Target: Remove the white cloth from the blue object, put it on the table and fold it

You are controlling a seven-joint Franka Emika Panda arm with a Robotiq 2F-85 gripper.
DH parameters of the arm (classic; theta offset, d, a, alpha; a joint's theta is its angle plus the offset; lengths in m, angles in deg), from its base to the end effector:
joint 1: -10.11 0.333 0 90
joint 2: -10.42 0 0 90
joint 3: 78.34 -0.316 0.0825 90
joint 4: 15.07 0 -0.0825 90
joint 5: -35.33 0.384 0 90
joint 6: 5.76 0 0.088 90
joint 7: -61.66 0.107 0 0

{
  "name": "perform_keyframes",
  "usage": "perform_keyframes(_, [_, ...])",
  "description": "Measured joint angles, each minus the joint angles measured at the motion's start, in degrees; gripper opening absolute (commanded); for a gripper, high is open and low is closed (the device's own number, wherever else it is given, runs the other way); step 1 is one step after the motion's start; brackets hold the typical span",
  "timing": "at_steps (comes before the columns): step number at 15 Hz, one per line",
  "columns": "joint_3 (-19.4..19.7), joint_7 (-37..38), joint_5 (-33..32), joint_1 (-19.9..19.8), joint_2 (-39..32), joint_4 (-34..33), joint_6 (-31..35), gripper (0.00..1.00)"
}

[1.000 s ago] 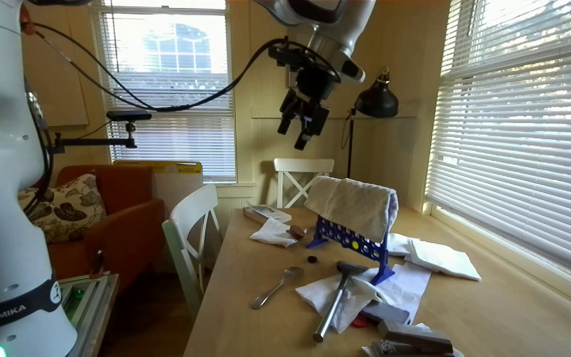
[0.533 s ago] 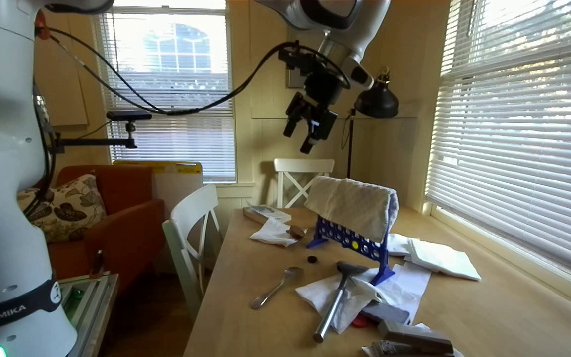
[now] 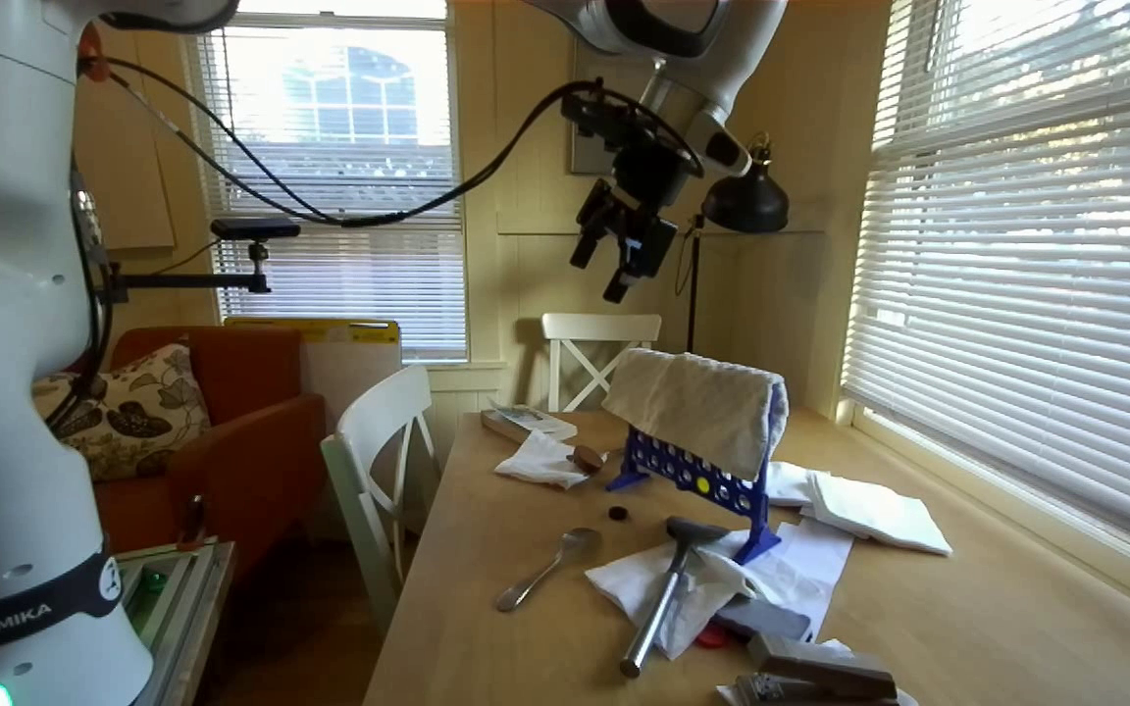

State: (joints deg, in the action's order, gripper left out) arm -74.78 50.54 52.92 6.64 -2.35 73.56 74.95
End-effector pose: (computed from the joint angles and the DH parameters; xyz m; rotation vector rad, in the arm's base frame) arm 0.5889 -0.0329 0.5020 -2.7605 -0.0893 0.4316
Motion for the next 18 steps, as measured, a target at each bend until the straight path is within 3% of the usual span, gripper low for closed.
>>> perform_keyframes(5, [-0.3, -9.6, 6.2, -4.2, -7.2, -8.4, -7.2, 1.0])
perform_keyframes(10, [-1.7, -20.5, 6.0, -7.3, -15.7, -19.8, -9.9, 1.0])
perform_keyframes(14, [-3.3, -17.7, 9.0, -8.0, -20.1, -26.7, -2.4, 1.0])
perform_keyframes(18, [-3.6, -16.2, 9.2, -8.0, -21.4, -28.5, -1.8, 1.0])
